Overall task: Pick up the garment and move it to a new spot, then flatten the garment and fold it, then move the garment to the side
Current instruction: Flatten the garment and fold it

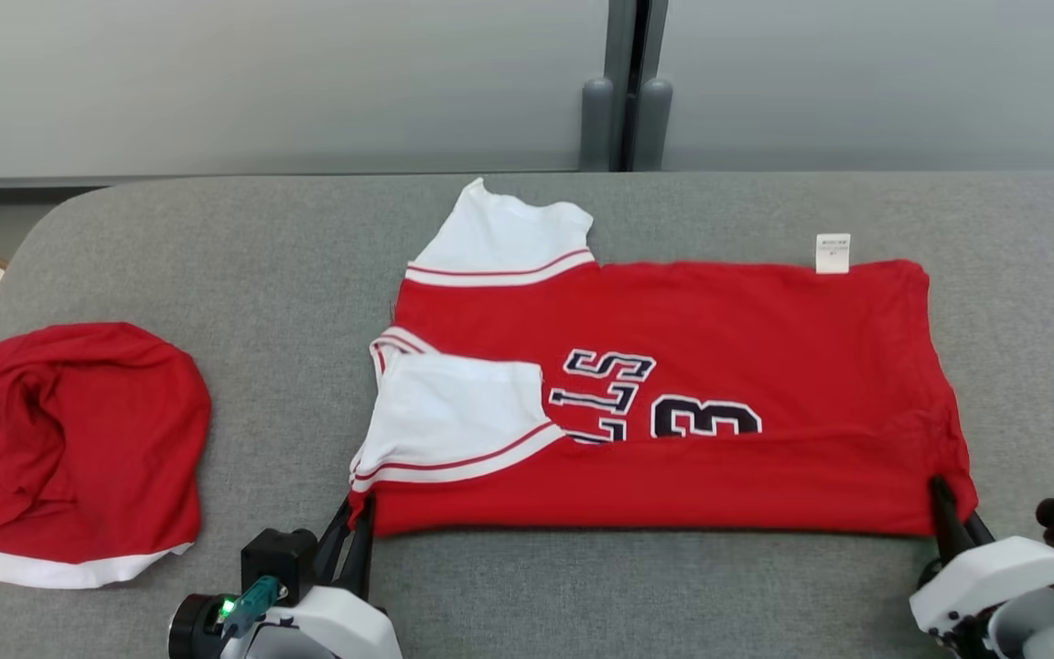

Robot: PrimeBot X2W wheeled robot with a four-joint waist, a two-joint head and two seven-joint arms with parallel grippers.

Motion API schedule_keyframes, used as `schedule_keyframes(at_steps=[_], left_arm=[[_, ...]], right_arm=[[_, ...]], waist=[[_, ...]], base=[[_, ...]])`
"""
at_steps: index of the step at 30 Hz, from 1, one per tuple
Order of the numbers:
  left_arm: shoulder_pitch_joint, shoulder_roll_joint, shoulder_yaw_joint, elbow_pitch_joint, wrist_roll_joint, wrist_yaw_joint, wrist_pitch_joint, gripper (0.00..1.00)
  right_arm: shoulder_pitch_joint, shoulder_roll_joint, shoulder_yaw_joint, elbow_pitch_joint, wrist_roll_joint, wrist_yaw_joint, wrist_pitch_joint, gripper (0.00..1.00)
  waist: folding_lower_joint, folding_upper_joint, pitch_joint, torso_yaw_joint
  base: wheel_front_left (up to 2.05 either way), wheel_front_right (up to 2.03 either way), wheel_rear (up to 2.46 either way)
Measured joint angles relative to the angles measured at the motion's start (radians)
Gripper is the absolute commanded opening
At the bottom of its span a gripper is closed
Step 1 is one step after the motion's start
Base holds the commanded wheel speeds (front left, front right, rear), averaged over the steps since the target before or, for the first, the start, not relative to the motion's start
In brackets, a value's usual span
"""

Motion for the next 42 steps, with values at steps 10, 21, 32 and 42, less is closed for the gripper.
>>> schedule_keyframes(at_steps=[10,21,32,42], left_arm=[[0.081,0.030,0.010,-0.082,-0.019,-0.027,0.007,0.00],[0.170,0.076,-0.025,-0.199,-0.038,-0.053,0.131,0.00],[0.148,0.060,0.050,-0.306,-0.054,0.006,0.015,1.00],[0.021,-0.008,0.131,-0.396,0.013,-0.076,0.000,1.00]], right_arm=[[0.147,-0.083,0.028,-0.202,0.136,0.000,0.171,0.00],[0.295,-0.099,-0.035,-0.376,0.129,0.001,0.281,0.79],[0.281,-0.084,-0.086,-0.492,-0.053,0.000,0.054,1.00],[0.187,-0.078,-0.077,-0.555,-0.244,0.000,-0.065,1.00]], waist=[[0.0000,0.0000,-0.039,-0.019],[0.0000,0.0000,-0.038,-0.033],[0.0000,0.0000,-0.035,-0.040],[0.0000,0.0000,0.026,-0.054]], base=[[0.00,0.00,0.00],[0.00,0.00,0.00],[0.00,0.00,0.00],[0.00,0.00,0.00]])
